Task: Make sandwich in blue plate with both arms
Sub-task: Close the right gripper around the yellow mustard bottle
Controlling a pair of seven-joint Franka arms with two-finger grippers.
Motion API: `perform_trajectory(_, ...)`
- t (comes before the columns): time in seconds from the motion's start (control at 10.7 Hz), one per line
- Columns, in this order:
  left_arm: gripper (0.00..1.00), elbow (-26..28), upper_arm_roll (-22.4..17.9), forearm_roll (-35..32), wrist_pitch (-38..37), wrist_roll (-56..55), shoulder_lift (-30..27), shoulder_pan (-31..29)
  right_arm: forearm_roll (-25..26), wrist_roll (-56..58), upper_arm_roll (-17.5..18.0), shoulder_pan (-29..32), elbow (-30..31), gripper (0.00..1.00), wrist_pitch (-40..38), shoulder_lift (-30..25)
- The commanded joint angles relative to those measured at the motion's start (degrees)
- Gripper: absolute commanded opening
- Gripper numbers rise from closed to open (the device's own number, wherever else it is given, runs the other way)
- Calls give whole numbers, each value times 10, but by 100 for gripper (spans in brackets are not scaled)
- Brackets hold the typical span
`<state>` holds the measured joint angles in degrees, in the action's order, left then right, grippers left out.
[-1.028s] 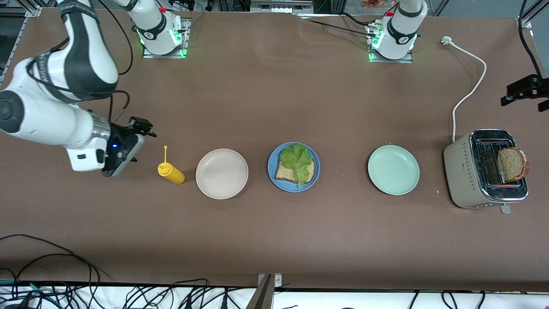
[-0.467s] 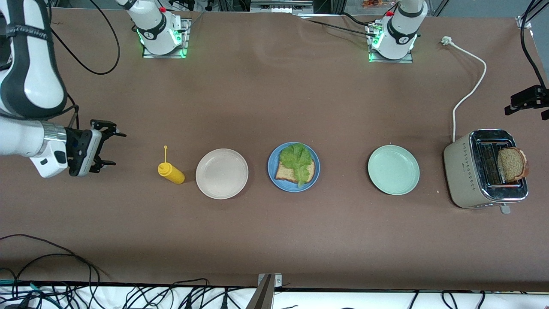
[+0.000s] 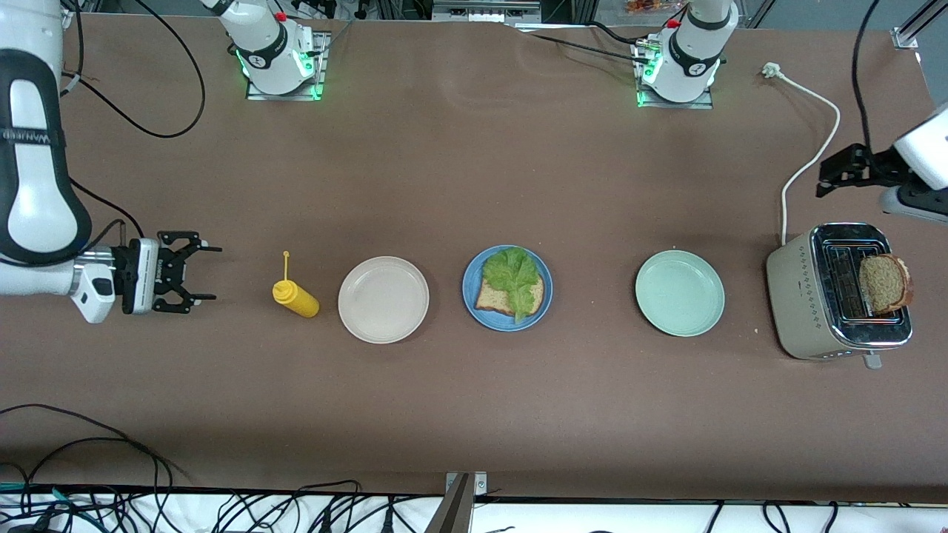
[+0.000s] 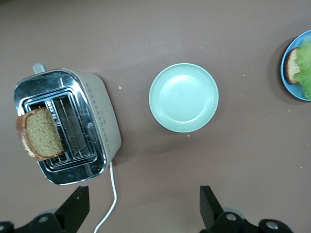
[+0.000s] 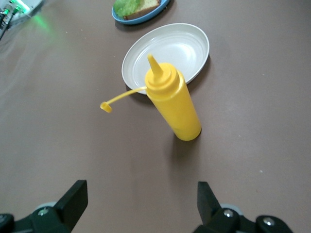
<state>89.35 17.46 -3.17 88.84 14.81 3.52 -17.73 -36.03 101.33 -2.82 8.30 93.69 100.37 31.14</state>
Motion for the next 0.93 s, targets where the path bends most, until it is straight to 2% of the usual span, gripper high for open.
perform_trajectory(0.0, 100, -4, 13, -13, -20, -19, -17, -2, -67, 90, -3, 8, -10, 100, -5, 51)
perform_trajectory(0.28, 100, -5, 21, -11, -31, -19, -19, -2, -100, 117, -3, 12, -25, 100, -19, 113)
perform_trajectory(0.47, 100, 1, 14, 13, -30, -20, -32, 16, -154, 186, -2, 12, -41, 100, -26, 168)
perform_trajectory(0.56, 100, 5, -34, 13, -30, -23, -37, 68, -183, 207, -2, 11, -43, 100, -27, 190)
perform_trajectory(0.75, 100, 18, -62, 13, -30, -27, -51, 114, -209, 215, 7, 7, -47, 100, -27, 211)
perform_trajectory(0.84, 100, 25, -106, 15, -31, -24, -54, 148, -222, 215, 12, 5, -47, 100, -27, 213)
